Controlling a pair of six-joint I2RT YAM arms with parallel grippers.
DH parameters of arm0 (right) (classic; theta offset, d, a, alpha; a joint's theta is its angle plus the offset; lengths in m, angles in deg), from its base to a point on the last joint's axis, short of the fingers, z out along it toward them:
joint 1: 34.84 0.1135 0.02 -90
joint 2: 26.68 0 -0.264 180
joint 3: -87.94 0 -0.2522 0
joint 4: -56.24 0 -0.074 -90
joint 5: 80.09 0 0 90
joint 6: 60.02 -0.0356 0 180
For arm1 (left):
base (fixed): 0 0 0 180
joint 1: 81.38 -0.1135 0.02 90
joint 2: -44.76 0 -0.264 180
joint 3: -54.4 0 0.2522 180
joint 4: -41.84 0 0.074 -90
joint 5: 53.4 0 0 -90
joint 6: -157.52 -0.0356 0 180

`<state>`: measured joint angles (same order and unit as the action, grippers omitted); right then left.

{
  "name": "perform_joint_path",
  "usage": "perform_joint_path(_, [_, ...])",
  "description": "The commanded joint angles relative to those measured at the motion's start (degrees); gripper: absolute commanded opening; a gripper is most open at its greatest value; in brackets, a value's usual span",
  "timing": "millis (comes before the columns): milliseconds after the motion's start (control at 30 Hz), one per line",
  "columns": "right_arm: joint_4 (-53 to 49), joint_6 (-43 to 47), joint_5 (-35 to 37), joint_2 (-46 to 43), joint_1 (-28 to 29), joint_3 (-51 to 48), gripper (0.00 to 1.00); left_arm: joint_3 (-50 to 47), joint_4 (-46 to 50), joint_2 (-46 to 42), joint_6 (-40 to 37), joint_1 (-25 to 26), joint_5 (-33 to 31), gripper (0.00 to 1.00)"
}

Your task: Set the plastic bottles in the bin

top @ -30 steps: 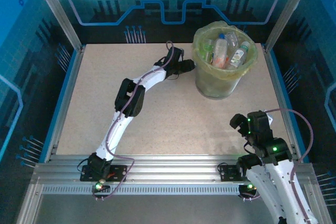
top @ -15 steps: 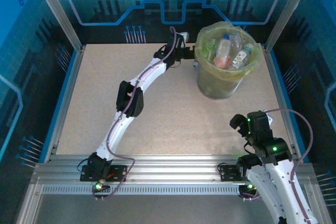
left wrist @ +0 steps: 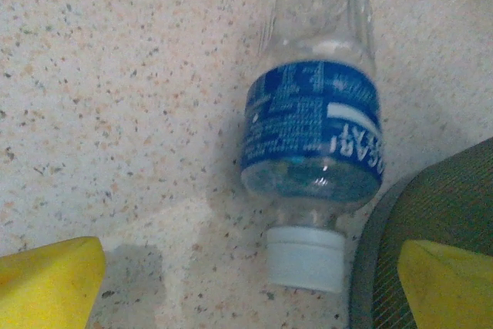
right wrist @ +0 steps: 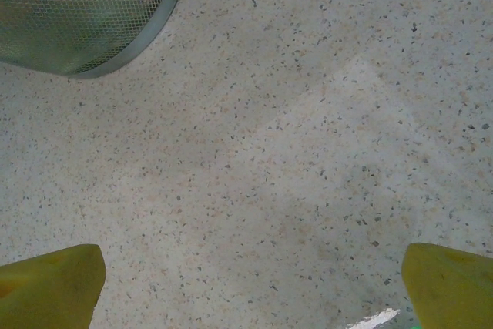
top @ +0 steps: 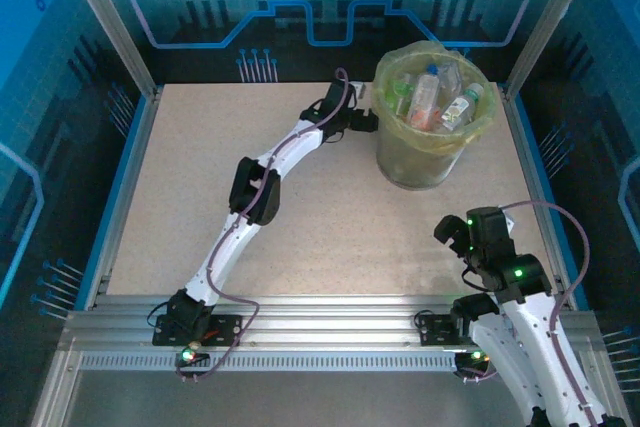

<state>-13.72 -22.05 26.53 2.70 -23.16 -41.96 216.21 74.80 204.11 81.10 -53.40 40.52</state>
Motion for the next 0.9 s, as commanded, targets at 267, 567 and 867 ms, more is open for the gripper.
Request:
perform_joint_path(267, [1.0,0.3,0.0,-0.5,0.9,0.9,1.0,1.6,3.1,-0.3,-3.7,2.9,-0.1,0.96])
perform_joint_path(567, [0.8,0.2,0.2,-1.5,0.9,1.0,1.0,2.7,1.1,1.5,4.7,2.8,0.5,0.77])
perform_joint_path(867, [-0.4,0.1,1.9,-4.5,0.9,1.1,1.0,2.8,-0.4,2.8,11.9,1.5,2.0,0.7])
